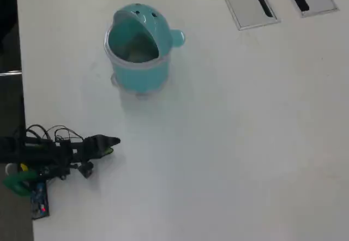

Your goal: Grasp RGB lego blocks and put them in the bin one by one.

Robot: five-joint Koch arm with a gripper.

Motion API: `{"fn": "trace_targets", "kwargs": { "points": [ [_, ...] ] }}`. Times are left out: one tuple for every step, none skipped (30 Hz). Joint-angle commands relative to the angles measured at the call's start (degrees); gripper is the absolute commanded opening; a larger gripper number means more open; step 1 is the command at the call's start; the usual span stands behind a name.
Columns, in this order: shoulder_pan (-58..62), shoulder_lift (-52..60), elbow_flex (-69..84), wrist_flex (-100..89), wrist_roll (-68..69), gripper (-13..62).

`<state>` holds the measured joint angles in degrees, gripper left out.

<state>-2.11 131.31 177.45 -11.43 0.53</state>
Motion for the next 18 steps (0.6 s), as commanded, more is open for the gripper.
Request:
{"fn": "trace_targets", "kwargs": {
  "points": [
    [-0.09,3.52,4.22,-0.35,0.0,35.1],
    [0.0,3.52,4.22,-0.35,0.09,34.9],
    [0.09,3.52,4.22,-0.35,0.26,34.9],
    [0.26,3.52,4.22,-0.35,0.09,34.7],
    [0.18,3.52,4.22,-0.35,0.0,34.7],
    [-0.18,3.52,4.22,-0.35,-0.44,34.6],
    [-0.97,3.52,4.13,-0.44,-4.48,34.6],
    [-1.85,3.52,4.13,-0.53,-7.73,34.6],
    [-2.29,3.52,4.22,-0.53,-10.81,34.6],
    [-2.29,3.52,4.13,-0.53,-10.63,34.6],
    [-2.2,3.52,4.22,-0.35,-10.37,34.6],
    [-2.11,3.52,4.22,-0.35,-10.2,34.6],
    [-2.02,3.43,4.22,-0.44,-10.2,34.6],
    [-1.93,3.52,4.22,-0.35,-10.11,34.6],
    [-1.85,3.52,4.22,-0.44,-10.11,34.6],
    [-1.85,3.52,4.22,-0.44,-10.11,34.6],
    [-1.85,3.52,4.22,-0.44,-10.11,34.6],
    [-1.76,3.43,4.22,-0.44,-10.02,34.6]
  ]
}}
